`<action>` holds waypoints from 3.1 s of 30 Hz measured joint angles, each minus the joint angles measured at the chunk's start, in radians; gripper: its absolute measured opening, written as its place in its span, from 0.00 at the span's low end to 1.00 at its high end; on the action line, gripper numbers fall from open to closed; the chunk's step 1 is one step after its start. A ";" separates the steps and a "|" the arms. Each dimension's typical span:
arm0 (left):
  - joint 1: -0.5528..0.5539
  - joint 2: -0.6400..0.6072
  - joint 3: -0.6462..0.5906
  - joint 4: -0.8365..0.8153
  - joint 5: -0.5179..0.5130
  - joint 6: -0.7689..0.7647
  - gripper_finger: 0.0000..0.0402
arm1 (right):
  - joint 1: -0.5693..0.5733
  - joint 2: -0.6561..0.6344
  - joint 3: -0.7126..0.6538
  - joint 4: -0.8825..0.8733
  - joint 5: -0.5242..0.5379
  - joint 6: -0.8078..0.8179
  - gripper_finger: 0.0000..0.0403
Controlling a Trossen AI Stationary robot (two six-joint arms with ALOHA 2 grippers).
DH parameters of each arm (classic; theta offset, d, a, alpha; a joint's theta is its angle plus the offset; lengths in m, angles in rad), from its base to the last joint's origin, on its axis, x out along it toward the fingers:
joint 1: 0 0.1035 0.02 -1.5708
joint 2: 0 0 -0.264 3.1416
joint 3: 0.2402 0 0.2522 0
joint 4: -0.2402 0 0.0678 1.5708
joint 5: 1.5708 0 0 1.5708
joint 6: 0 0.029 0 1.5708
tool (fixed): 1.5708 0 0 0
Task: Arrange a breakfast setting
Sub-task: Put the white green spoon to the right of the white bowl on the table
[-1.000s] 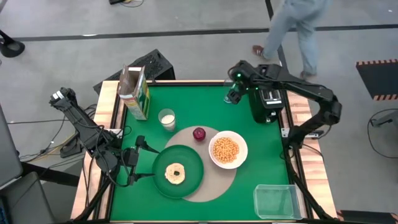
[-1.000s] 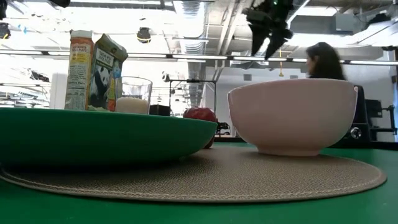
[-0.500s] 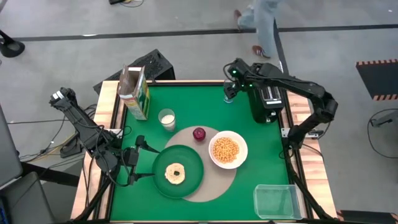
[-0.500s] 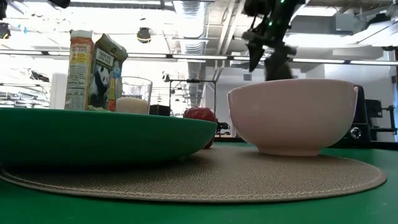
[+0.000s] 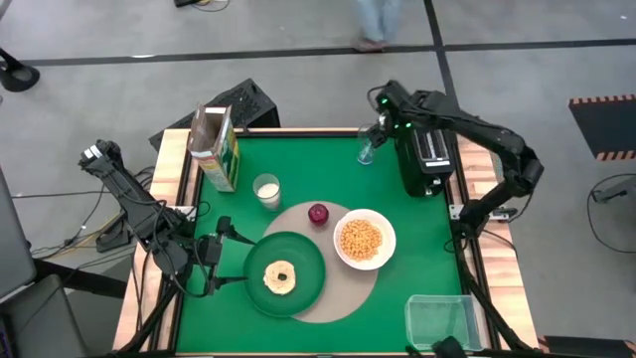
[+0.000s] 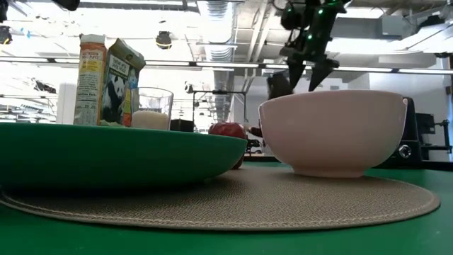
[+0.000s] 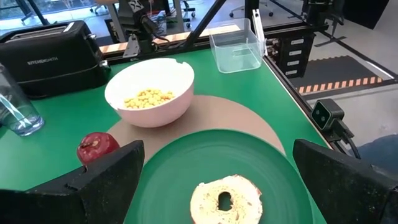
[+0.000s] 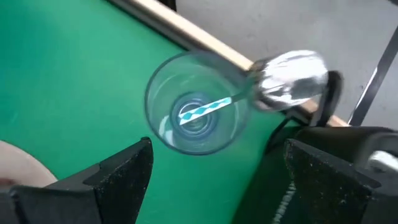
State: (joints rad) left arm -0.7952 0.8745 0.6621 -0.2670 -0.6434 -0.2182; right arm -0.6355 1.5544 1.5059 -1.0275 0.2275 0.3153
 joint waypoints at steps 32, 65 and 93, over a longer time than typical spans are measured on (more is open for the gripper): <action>0.000 0.000 0.000 -0.005 -0.019 0.017 0.99 | -0.179 -0.088 -0.356 0.531 -0.127 0.094 0.95; 0.000 0.000 0.000 -0.008 -0.026 0.039 0.99 | -0.152 -0.061 -0.356 0.645 -0.122 -0.005 0.46; 0.000 0.000 0.000 -0.008 -0.017 0.040 0.99 | -0.143 -0.061 -0.356 0.667 -0.109 -0.058 0.08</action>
State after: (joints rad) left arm -0.7950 0.8743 0.6624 -0.2752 -0.6601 -0.1778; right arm -0.7788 1.4933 1.1503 -0.3600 0.1181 0.2575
